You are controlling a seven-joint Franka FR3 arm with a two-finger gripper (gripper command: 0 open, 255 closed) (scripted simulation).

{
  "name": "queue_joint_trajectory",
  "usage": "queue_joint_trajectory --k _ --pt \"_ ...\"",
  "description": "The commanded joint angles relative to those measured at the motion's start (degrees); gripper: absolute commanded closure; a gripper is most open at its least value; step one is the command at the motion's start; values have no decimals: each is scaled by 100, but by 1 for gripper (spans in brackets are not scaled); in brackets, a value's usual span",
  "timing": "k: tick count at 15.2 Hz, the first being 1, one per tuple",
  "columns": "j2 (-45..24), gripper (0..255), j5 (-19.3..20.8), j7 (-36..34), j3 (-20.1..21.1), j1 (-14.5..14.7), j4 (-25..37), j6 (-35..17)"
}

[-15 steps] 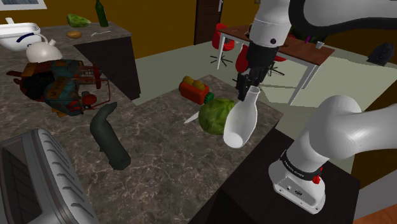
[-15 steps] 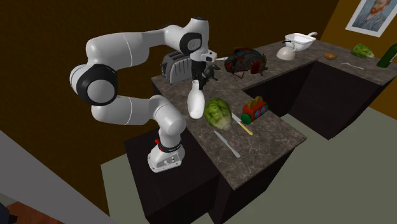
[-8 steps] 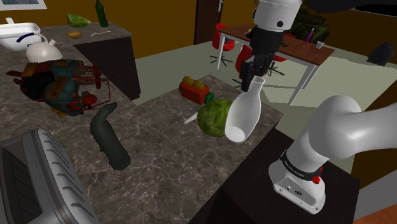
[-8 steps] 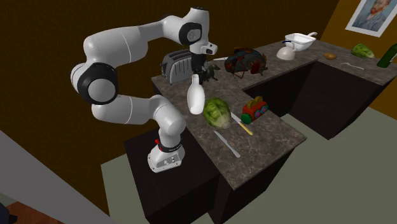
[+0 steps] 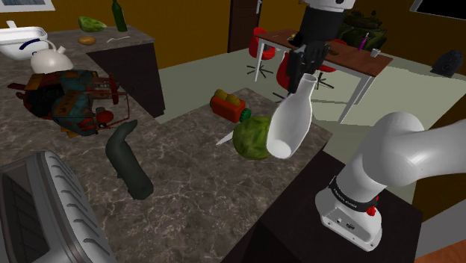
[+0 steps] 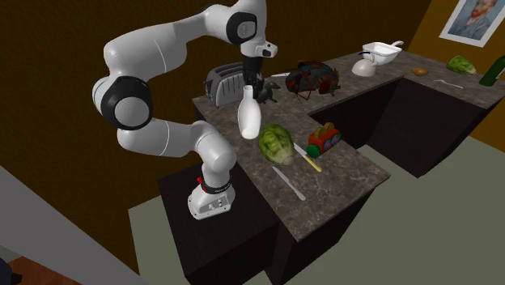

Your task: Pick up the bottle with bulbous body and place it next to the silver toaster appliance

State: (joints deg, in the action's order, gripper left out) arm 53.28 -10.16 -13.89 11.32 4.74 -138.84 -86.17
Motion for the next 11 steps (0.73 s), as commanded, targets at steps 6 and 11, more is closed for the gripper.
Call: queue_joint_trajectory --k 6,11 --pt "-217 255 65 -30 -60 -37 668 451" --pt "-394 255 104 -54 -95 -60 1165 770"
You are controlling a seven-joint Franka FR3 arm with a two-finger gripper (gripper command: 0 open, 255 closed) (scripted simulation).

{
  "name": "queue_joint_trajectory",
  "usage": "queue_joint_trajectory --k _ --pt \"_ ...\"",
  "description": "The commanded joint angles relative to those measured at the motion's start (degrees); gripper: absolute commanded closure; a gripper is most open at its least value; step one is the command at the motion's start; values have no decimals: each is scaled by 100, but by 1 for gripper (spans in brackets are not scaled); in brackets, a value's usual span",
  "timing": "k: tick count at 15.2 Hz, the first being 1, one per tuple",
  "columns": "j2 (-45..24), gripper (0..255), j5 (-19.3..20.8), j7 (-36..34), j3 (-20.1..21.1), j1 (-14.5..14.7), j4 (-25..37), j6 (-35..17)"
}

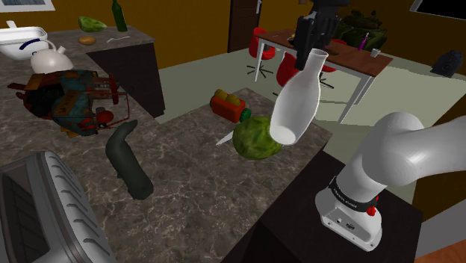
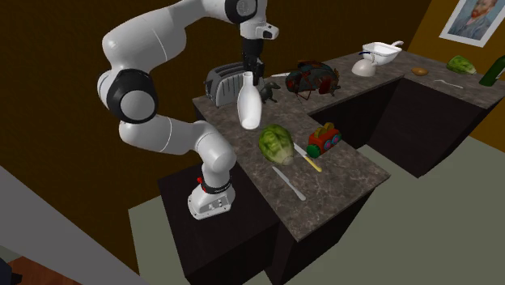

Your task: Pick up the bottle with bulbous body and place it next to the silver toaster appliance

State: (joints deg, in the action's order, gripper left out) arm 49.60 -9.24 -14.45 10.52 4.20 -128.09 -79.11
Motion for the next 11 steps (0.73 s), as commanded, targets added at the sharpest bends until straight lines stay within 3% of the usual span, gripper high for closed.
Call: queue_joint_trajectory --k 1,11 --pt "-64 255 19 -3 -21 -9 193 129" --pt "-494 255 82 -61 -69 -51 1271 778"
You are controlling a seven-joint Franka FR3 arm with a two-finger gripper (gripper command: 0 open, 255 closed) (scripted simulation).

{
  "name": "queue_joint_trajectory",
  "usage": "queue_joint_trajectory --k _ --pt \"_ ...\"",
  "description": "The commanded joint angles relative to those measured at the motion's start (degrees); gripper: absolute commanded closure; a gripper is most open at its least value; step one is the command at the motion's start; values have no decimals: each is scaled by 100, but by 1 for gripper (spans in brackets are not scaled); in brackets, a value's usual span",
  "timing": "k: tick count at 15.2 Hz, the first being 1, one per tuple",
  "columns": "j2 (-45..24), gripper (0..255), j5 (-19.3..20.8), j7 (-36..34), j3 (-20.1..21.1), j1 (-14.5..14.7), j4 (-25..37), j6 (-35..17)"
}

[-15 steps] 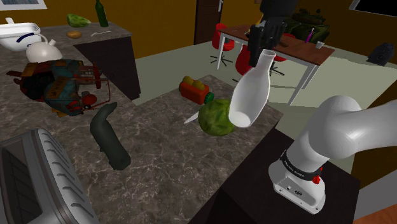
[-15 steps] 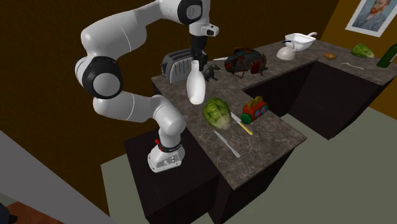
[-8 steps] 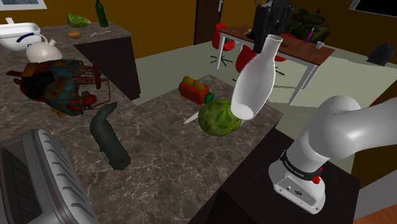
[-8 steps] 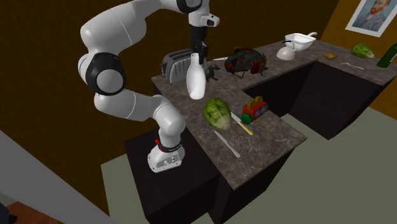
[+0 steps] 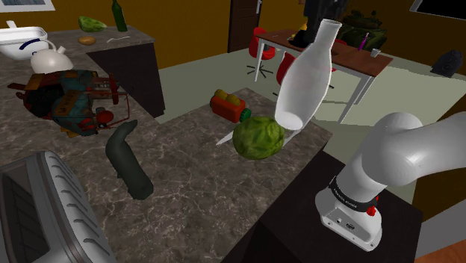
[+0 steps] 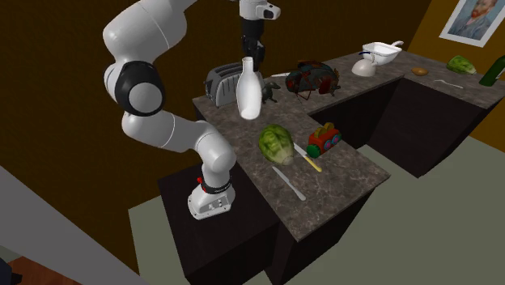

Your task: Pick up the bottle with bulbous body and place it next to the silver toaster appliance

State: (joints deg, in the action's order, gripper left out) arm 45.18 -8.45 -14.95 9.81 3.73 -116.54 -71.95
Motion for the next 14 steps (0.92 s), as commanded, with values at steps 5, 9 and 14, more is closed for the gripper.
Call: queue_joint_trajectory --k 5,9,14 --pt "-301 255 28 -46 -13 -24 700 397" --pt "-488 255 44 -74 -19 -37 1122 633" --pt "-727 255 -359 -820 650 -13 1396 556"
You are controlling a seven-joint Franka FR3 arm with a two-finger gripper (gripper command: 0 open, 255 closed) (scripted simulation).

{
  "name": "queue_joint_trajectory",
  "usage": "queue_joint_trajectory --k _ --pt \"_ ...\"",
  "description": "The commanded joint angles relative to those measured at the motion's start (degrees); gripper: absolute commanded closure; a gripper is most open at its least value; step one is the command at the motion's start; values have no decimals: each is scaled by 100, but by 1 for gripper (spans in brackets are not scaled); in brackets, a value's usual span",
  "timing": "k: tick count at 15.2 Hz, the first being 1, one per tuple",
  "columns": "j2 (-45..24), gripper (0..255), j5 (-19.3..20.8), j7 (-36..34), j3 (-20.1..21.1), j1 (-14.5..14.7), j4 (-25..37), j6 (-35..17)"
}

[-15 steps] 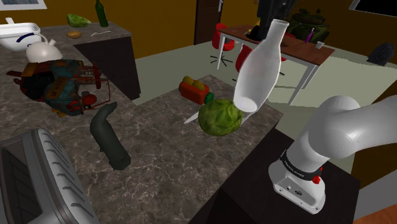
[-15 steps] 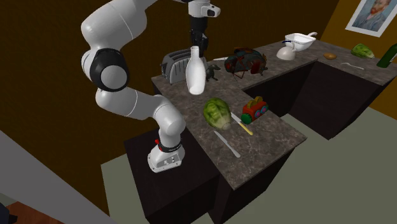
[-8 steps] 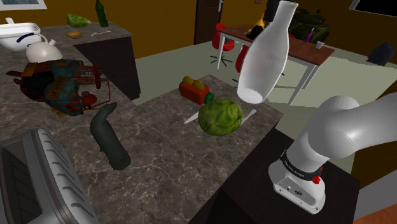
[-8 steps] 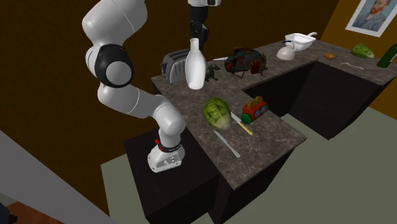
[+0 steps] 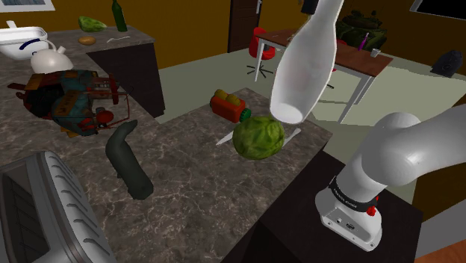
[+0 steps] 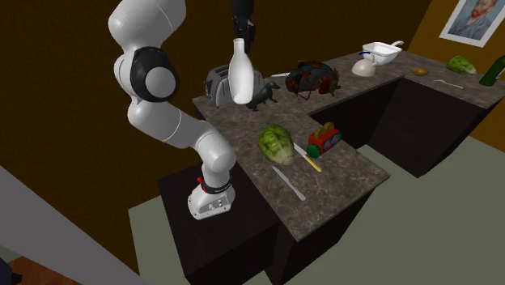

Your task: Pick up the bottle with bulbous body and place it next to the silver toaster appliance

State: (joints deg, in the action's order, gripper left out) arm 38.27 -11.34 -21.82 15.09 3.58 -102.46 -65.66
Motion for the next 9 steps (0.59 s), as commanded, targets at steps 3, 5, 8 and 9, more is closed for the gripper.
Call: queue_joint_trajectory --k 3,5,8,9 --pt "-253 255 -268 -591 544 -1 228 -135" --pt "-429 255 -376 -903 838 -13 421 -183" --pt "-749 255 -486 -1389 1308 -43 762 -261" --pt "-872 255 -506 -1558 1474 -58 891 -288"
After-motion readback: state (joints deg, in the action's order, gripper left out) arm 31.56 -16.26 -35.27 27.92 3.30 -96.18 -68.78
